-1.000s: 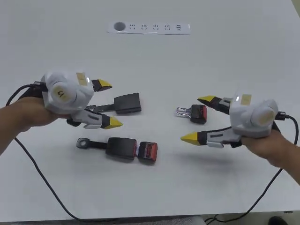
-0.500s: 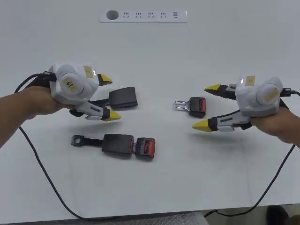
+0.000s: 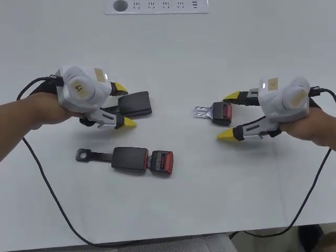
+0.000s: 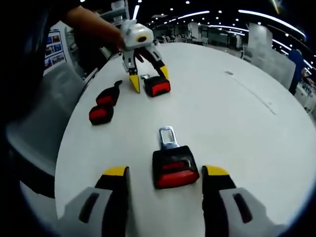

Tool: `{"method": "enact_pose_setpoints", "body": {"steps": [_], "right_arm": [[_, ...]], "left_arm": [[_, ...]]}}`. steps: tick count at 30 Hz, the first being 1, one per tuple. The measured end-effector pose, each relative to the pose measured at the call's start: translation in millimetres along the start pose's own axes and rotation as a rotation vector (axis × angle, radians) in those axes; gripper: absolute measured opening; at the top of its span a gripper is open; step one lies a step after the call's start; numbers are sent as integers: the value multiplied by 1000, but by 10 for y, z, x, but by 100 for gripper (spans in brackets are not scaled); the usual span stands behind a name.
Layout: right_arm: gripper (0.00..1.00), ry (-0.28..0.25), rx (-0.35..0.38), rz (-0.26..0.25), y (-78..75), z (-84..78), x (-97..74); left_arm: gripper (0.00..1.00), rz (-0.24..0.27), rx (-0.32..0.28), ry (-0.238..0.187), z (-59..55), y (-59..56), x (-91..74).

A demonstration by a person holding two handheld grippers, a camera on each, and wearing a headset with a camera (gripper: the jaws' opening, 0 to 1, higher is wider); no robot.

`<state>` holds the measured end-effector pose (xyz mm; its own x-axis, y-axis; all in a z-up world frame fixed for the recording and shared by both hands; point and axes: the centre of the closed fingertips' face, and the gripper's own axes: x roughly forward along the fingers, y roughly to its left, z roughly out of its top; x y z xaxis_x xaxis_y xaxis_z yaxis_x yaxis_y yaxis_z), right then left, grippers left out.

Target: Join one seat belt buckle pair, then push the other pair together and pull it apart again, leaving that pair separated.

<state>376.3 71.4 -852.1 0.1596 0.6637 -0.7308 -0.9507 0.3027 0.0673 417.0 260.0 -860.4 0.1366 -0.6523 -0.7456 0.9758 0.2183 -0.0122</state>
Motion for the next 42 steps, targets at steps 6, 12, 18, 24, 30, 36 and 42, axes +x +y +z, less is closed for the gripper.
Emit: {"method": "enact_pose_setpoints", "body": {"steps": [6,12,18,24,30,36,42], "right_arm": [[49,33,-89,-10,-75,-34,-9],[36,28,-91,2,-127,-26,-17],[35,29,-99,25,-134,-33,-9],[35,19,-93,41,-137,-35,-5],[35,8,-89,51,-123,19,58],[35,-18,-99,64,-87,146,175],[35,-37,-102,73,-100,271,252]], "left_arm": [[35,-1,32,-12,47,-11,-15],[34,-47,105,-3,53,-38,24],[34,-109,162,7,77,-57,52],[34,-121,172,-4,85,-71,39],[34,-125,171,-5,88,-77,35],[34,-124,172,-3,85,-75,30],[34,-125,173,-3,83,-73,23]]}}
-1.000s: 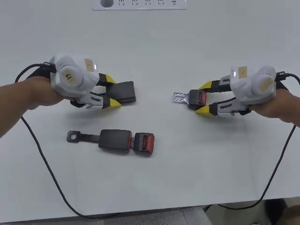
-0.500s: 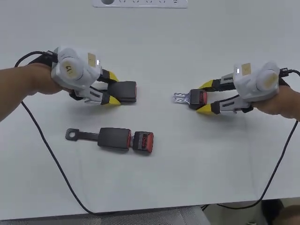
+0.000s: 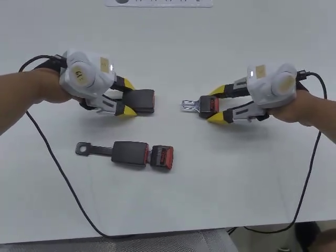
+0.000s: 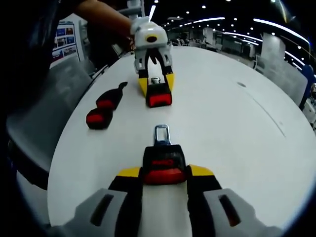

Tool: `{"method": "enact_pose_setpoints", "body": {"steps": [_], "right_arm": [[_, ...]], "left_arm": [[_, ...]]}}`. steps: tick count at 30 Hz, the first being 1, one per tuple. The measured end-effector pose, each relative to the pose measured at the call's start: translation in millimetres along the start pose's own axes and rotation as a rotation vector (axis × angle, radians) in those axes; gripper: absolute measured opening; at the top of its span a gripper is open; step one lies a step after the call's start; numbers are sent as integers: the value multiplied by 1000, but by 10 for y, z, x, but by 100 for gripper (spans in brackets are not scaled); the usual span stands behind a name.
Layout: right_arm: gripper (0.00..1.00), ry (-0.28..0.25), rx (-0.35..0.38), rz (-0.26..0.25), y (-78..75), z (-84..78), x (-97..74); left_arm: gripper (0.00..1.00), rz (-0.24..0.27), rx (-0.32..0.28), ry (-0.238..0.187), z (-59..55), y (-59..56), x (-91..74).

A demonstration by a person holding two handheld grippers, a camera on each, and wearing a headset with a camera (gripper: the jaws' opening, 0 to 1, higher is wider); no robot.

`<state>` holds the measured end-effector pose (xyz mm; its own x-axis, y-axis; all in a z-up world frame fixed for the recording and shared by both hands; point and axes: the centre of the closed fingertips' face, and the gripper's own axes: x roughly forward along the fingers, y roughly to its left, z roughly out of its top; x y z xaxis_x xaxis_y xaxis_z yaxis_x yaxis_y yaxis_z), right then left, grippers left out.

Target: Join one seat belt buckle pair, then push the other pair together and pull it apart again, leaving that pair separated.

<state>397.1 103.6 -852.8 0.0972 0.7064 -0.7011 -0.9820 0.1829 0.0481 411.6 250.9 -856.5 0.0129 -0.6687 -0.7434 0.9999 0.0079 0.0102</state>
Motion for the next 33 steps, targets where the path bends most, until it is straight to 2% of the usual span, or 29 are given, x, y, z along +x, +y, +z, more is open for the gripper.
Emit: {"method": "enact_pose_setpoints", "body": {"steps": [9,21,27,29,33], "right_arm": [[35,-22,-3,17,-17,156,97],[35,-60,-34,33,-17,443,435],[35,-64,-34,38,27,495,517],[35,-57,-67,43,31,530,558],[35,-56,-50,48,51,502,549]], "left_arm": [[34,-4,2,4,-2,2,-10],[34,-6,2,12,-1,-4,-13],[34,-7,0,14,5,-16,-10],[34,-14,9,16,24,-37,11],[34,-12,14,18,17,-24,3]]}}
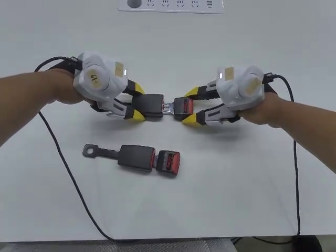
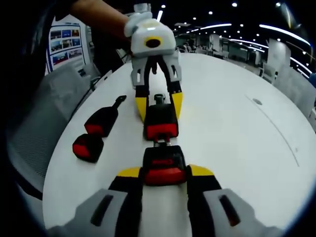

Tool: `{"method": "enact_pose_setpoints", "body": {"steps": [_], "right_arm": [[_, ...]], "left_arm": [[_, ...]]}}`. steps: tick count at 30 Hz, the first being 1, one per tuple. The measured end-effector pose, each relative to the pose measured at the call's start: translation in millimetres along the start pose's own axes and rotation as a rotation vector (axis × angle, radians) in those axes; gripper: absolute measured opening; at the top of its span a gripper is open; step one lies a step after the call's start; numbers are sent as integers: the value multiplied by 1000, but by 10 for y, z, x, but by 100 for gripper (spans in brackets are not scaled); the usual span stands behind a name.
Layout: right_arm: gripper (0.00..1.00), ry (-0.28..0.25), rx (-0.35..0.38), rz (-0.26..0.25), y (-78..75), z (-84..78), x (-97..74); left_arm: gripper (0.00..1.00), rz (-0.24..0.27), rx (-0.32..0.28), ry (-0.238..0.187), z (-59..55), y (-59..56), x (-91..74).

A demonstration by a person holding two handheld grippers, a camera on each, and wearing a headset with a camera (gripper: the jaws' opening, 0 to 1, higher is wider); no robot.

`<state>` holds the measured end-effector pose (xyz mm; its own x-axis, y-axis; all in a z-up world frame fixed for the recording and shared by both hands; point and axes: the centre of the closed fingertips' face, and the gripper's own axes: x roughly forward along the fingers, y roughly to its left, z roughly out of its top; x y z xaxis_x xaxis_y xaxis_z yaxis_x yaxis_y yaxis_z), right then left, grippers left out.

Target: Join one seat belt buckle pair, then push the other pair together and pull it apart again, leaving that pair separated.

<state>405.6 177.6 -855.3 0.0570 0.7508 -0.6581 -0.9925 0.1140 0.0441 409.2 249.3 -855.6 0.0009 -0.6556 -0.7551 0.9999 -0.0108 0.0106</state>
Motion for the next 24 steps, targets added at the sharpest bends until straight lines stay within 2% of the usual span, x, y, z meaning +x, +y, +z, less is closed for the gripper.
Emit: {"method": "enact_pose_setpoints", "body": {"steps": [10,14,20,24], "right_arm": [[34,9,28,-3,15,-9,11],[34,10,34,-3,22,27,61],[34,4,68,-26,24,62,95],[34,35,61,-31,18,84,118]], "left_arm": [[33,-6,-3,24,2,13,9],[33,-30,19,40,17,4,30],[33,-31,19,54,-11,18,39],[33,-33,20,58,-15,14,43]]}}
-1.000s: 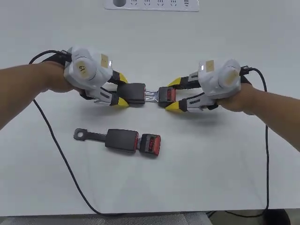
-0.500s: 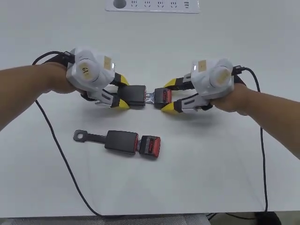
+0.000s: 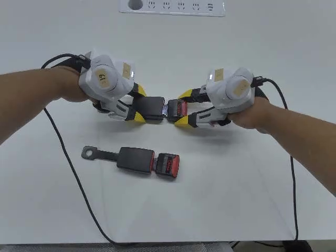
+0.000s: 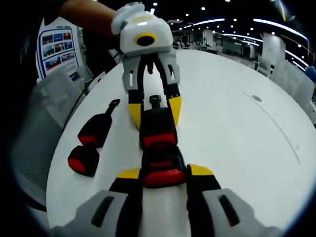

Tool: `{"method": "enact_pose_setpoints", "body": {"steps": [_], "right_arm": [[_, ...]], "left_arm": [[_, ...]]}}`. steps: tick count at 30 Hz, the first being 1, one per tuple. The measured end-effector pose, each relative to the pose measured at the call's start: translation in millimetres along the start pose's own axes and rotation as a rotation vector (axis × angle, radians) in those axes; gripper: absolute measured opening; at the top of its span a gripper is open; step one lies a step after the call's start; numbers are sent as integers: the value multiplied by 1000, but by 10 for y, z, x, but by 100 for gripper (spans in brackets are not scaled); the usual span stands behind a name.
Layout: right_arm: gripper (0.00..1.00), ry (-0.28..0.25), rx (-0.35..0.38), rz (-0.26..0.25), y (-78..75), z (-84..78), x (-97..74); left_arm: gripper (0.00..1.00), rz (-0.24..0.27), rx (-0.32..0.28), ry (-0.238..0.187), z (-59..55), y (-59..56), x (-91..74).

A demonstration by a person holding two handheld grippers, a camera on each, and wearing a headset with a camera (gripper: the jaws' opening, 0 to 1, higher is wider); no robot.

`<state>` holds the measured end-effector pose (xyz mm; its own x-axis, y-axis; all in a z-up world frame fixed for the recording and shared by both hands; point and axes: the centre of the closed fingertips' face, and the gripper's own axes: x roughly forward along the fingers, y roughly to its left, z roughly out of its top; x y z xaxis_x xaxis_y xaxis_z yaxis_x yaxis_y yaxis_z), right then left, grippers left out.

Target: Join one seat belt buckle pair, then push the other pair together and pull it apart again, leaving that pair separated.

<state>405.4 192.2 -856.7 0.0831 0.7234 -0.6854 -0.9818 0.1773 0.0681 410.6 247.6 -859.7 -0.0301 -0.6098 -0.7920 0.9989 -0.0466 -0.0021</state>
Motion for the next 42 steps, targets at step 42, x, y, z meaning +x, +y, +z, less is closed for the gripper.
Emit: {"method": "enact_pose_setpoints", "body": {"steps": [42], "right_arm": [[34,48,-19,-33,-40,-22,49]], "left_arm": [[34,-3,-4,30,15,-42,-37]]}}
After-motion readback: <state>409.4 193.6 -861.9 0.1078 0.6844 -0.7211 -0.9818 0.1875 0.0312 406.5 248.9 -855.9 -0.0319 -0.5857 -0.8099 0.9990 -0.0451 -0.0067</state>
